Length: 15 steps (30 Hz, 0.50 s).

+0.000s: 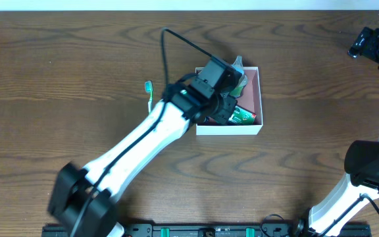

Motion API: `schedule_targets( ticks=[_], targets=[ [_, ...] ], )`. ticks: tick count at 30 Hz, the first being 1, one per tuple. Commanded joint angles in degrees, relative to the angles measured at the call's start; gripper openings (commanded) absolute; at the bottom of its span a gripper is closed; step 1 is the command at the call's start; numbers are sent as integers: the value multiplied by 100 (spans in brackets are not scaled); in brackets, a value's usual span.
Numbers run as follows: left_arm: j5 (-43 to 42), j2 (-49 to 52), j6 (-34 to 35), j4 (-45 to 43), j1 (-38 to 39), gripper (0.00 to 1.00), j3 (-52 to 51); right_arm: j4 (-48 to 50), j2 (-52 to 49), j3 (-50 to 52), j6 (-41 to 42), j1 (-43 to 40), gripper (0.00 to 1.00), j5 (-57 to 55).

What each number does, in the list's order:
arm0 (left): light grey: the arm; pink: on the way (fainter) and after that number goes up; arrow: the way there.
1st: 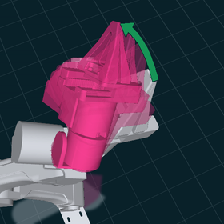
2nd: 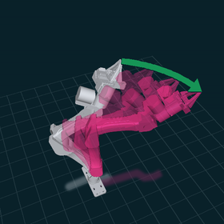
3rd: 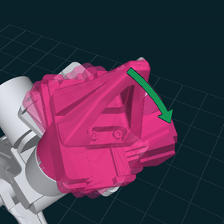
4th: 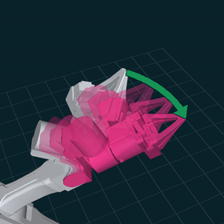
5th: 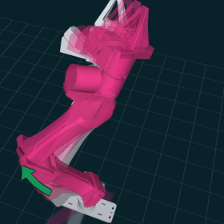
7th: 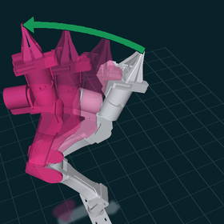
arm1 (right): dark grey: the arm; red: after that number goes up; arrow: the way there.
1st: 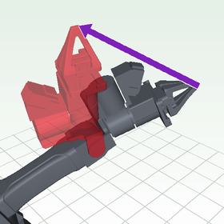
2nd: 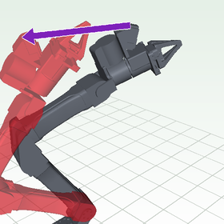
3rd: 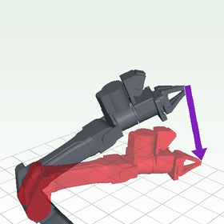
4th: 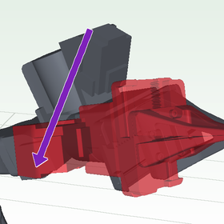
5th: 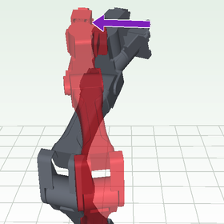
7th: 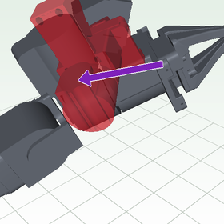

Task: Pack container
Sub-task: 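Lower the toothpaste into the box and open the left gripper, then move the left gripper back to the green toothbrush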

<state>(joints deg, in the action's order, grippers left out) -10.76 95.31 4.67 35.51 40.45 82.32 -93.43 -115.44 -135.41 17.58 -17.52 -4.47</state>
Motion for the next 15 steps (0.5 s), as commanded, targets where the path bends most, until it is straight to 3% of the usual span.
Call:
schedule_targets(
  ticks=[1,7,9,15],
  targets=[
    [354,-979,-11,214,-33,38,85,-4,131,-55,81,-9,99,2],
    [2149,-2050,116,1375,-369,74,83,-4,131,-55,81,-9,99,0],
    [2555,-2170,365,1718,-645,76,79,-4,131,-55,81,-9,99,0],
    [2518,-1886,544,2028,-1504,76,-199,-4,131,-55,81,-11,99,0]
  ],
)
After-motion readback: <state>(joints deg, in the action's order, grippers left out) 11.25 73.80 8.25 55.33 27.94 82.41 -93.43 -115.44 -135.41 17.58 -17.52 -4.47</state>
